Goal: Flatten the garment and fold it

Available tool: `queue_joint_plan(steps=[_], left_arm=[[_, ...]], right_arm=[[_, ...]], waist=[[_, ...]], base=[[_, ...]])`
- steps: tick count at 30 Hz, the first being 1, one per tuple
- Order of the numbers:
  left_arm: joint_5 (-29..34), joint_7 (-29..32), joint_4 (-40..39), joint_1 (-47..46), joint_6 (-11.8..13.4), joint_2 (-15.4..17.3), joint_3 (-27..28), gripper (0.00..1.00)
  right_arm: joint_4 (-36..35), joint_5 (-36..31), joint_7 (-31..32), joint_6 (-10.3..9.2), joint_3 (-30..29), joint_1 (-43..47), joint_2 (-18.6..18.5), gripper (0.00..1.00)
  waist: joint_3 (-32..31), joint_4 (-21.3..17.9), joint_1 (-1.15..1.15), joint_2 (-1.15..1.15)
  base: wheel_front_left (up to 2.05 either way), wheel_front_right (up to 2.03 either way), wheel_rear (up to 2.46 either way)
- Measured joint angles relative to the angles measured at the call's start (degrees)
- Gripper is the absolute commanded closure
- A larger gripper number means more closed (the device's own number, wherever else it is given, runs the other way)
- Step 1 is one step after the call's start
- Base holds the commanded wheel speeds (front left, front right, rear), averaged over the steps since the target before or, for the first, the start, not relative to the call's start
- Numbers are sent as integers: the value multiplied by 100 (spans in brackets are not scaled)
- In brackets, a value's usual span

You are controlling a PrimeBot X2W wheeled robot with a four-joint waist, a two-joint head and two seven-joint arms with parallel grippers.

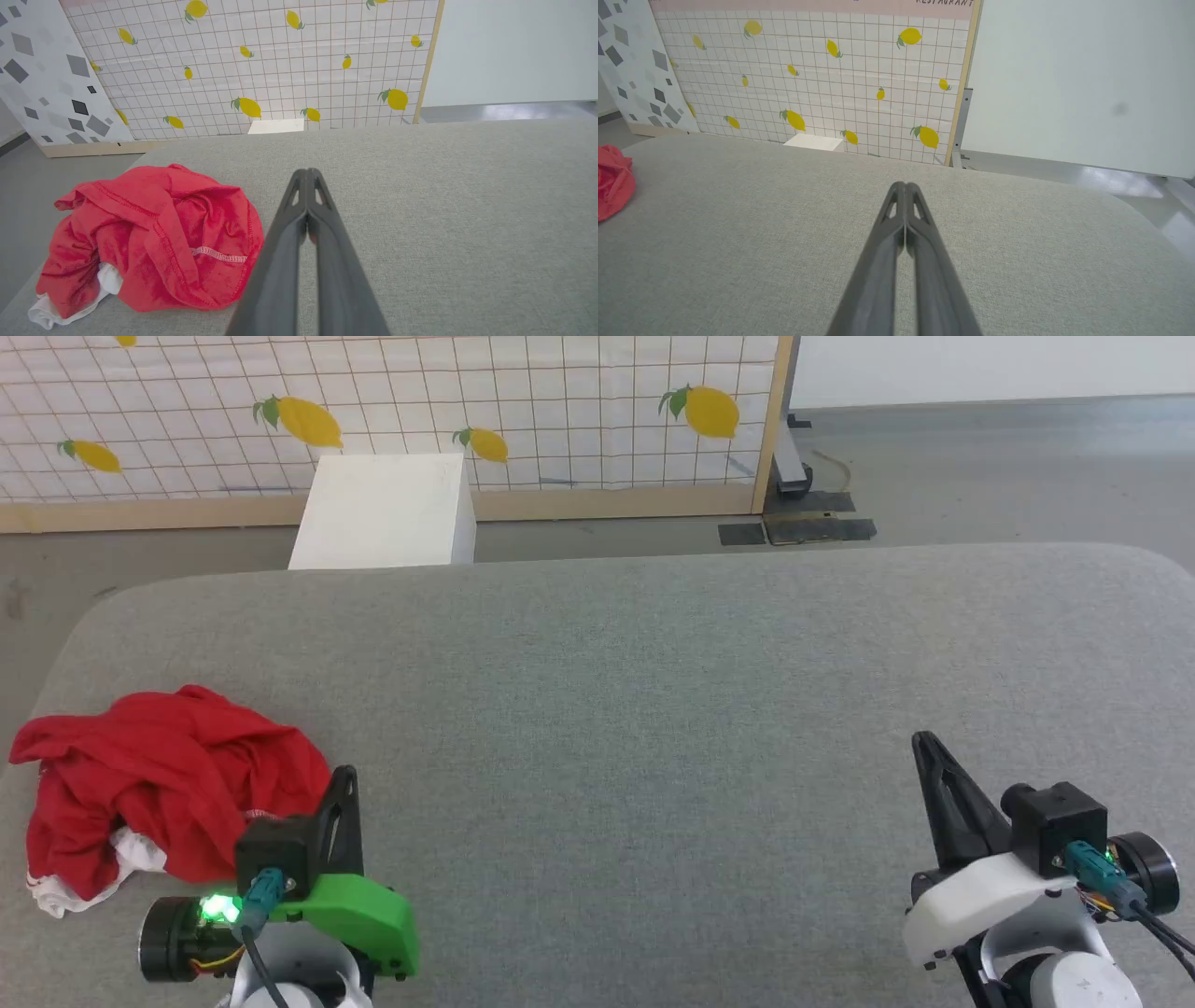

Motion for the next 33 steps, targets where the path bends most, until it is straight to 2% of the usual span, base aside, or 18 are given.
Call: queue_joint_plan(steps=[9, 10, 25, 33], left_arm=[[0, 0, 0, 0, 1, 0, 0, 100], [-4, 0, 0, 0, 1, 1, -3, 0], [-100, -111, 100, 0, 1, 1, -41, 0], [-162, -203, 158, 1, 10, 2, -36, 0]], right_arm=[[0, 0, 0, 0, 0, 0, 0, 100], [2, 2, 0, 0, 0, -1, 0, 0], [93, 86, -98, 0, -22, -1, 0, 0], [175, 134, -197, 0, -32, 0, 0, 0]], waist=[[0, 0, 0, 0], [0, 0, 0, 0], [0, 24, 0, 0], [-6, 176, 0, 0]], base=[[0, 0, 0], [0, 0, 0], [0, 0, 0], [0, 0, 0]])
